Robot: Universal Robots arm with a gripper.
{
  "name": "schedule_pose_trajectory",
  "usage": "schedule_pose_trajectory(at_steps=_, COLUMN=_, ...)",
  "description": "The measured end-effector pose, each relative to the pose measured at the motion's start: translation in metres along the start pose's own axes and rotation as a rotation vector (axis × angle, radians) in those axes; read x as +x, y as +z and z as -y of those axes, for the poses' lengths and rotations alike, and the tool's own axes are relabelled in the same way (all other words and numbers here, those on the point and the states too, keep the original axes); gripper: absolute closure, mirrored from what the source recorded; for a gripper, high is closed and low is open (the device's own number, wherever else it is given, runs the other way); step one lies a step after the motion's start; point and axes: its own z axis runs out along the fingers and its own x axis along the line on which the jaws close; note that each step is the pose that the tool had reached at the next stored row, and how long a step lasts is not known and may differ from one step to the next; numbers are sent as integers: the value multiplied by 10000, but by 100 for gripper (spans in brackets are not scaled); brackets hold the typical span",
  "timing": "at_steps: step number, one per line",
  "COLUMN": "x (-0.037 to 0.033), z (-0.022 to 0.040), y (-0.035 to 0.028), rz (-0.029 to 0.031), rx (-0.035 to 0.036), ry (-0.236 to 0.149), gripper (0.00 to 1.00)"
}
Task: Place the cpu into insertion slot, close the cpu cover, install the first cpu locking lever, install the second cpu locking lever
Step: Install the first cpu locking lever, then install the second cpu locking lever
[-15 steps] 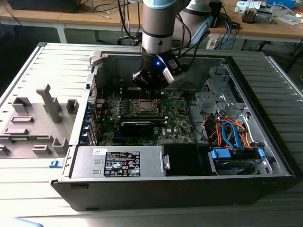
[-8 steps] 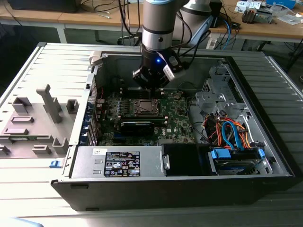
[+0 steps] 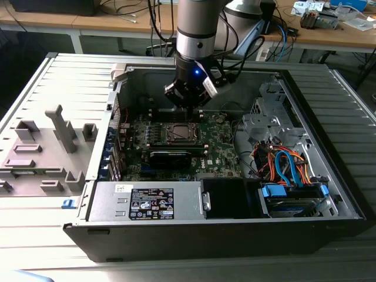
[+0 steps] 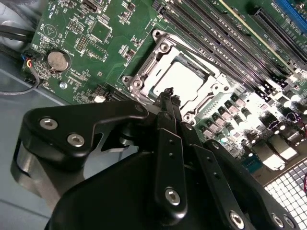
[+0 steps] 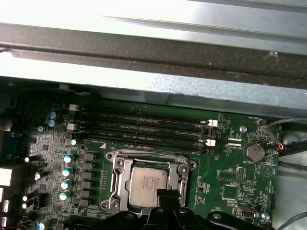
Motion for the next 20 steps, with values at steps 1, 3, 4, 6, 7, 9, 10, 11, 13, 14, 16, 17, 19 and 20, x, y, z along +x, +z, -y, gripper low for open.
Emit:
schedule_pose_trajectory(at_steps=1, x=0, z=0, y=-1, rz=-1, rx=1, ry=0, gripper=89)
schedule_pose_trajectory(at_steps=3, x=0, z=0, y=-1, rz=-1, rx=1, ry=0, gripper=89)
schedule_pose_trajectory(at_steps=4, x=0, z=0, y=-1, rz=-1, rx=1, ry=0, gripper=89)
schedule_pose_trajectory(at_steps=6, x=0, z=0, y=-2, rz=-1, rx=1, ry=0, gripper=89)
schedule_pose_trajectory(at_steps=7, x=0, z=0, y=-2, rz=-1, rx=2, ry=0, gripper=89)
schedule_pose_trajectory(at_steps=9, x=1, z=1, y=-3, rz=-2, rx=2, ry=0, gripper=89)
schedule_pose_trajectory(at_steps=10, x=1, z=11, y=-3, rz=-3, rx=4, ry=-2, gripper=89)
schedule_pose_trajectory(at_steps=11, x=2, z=17, y=-2, rz=-2, rx=2, ry=-1, gripper=89)
schedule_pose_trajectory(at_steps=13, x=4, z=39, y=-2, rz=-1, rx=2, ry=0, gripper=89)
schedule_pose_trajectory(at_steps=14, x=6, z=49, y=-2, rz=-2, rx=1, ry=0, gripper=89)
schedule_pose_trajectory(at_steps=16, x=41, z=372, y=55, rz=6, rx=-71, ry=61, gripper=89)
schedule_pose_trajectory(at_steps=17, x=62, z=472, y=120, rz=11, rx=-122, ry=61, gripper=89)
schedule_pose_trajectory(at_steps=19, x=128, z=591, y=133, rz=69, rx=-640, ry=66, gripper=89)
schedule_pose_trajectory(at_steps=20, x=172, z=601, y=138, rz=91, rx=-828, ry=64, gripper=89)
